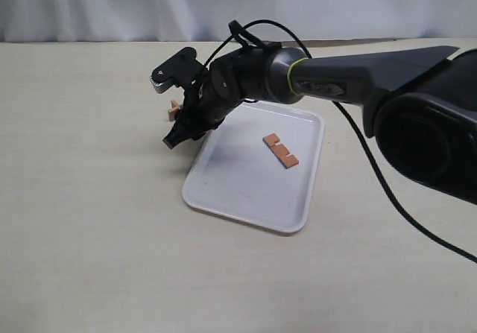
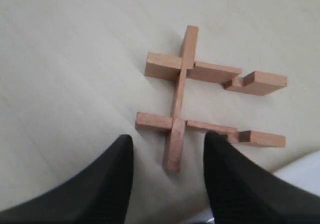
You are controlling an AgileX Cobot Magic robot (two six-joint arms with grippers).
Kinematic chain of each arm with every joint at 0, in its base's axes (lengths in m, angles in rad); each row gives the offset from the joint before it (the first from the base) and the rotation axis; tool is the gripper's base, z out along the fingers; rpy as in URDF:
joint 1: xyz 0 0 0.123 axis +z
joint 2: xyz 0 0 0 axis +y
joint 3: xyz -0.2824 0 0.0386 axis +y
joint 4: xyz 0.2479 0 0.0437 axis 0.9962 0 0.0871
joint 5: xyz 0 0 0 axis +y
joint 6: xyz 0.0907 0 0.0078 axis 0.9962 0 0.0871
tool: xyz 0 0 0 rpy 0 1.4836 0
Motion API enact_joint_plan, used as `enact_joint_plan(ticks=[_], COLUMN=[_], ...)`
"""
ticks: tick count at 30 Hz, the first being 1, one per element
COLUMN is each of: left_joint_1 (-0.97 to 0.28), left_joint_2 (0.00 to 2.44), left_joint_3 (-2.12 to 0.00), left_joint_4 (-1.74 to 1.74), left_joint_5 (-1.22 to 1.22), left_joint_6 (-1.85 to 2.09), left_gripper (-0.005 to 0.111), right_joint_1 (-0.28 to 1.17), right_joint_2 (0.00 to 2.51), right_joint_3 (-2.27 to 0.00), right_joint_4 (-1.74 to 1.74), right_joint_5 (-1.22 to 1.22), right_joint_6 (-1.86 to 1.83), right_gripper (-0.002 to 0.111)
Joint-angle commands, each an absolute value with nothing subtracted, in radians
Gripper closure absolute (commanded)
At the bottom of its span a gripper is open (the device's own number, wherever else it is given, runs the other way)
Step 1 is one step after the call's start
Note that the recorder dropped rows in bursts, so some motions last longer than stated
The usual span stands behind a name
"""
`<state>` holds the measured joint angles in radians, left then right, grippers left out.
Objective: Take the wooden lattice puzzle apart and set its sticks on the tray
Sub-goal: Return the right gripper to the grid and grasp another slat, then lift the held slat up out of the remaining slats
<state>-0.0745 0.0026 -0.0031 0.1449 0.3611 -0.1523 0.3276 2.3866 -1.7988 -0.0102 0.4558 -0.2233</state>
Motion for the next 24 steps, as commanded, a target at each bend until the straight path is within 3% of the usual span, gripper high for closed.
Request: enact_joint_plan(ticks=[1, 14, 16, 18, 19, 24], left_joint_1=[-0.082, -0.082, -0.082, -0.082, -0.082, -0.082], left_joint_2=[0.0, 0.0, 0.0, 0.0, 0.0, 0.0], left_joint_3=[0.0, 0.0, 0.0, 0.0, 0.0, 0.0], left_joint_4=[0.145, 0.145, 0.145, 0.145, 0.145, 0.145], left_joint_5=[0.355, 0.355, 0.355, 0.355, 0.355, 0.355], left_joint_6=[-0.15, -0.15, -0.15, -0.15, -0.15, -0.15], left_gripper=[0.107, 0.107, 0.107, 0.107, 0.107, 0.107], right_joint_1=[0.323, 0.3, 0.302, 0.304, 0.304, 0.304], right_joint_2=[2.393, 2.408, 2.41, 2.41, 2.41, 2.389], right_joint_3=[-1.804, -1.804, -1.804, -1.804, -1.804, -1.804], right_joint_4=[-0.018, -0.018, -0.016, -0.016, -0.016, -0.007], right_joint_5=[0.421, 0.38, 0.37, 0.368, 0.371, 0.423], right_joint_6=[-0.223, -0.194, -0.194, -0.194, -0.194, -0.194], right_gripper=[0.066, 0.067, 0.076, 0.099, 0.104, 0.104])
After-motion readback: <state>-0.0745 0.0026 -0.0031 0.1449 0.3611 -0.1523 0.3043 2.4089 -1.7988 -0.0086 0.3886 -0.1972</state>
